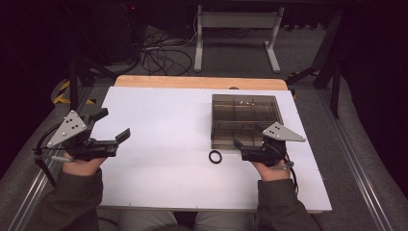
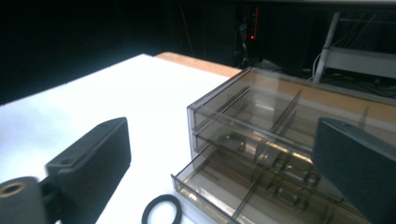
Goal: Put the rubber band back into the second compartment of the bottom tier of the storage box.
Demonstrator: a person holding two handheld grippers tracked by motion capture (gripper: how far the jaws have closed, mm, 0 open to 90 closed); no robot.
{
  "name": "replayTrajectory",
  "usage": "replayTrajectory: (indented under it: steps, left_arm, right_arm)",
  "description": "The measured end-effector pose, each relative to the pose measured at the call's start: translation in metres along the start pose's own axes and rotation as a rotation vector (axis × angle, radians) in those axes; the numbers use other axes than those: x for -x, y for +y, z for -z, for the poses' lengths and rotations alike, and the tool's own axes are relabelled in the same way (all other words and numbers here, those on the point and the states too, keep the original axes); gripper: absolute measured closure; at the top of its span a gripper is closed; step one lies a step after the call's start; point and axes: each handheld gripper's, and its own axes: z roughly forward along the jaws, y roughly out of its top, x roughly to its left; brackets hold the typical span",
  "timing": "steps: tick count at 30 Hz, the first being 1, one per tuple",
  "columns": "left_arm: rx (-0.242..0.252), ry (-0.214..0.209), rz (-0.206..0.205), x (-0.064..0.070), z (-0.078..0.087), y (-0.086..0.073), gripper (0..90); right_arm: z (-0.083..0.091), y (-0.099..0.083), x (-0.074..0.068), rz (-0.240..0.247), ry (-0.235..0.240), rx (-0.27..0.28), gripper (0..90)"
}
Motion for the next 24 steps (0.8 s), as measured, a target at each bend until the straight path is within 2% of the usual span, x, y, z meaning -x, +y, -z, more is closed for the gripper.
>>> replayTrajectory:
  steps: [7,15,24]
  left_arm:
    - [0.0,-0.005,-0.002,0.0,0.0,0.0,4.8]
    - [-0.001,-0.012,0.002,0.0,0.0,0.0,4.9]
    - [-0.007,-0.016,-0.005,0.001,0.0,0.001,4.9]
  right_arm:
    - [-0.01,-0.008,-0.005,0.006,0.011,-0.034,15.7]
    - [-0.012,-0.012,-0.008,0.012,0.02,-0.045,22.7]
    - [-0.019,-0.017,-0.012,0.024,0.044,-0.085,27.8]
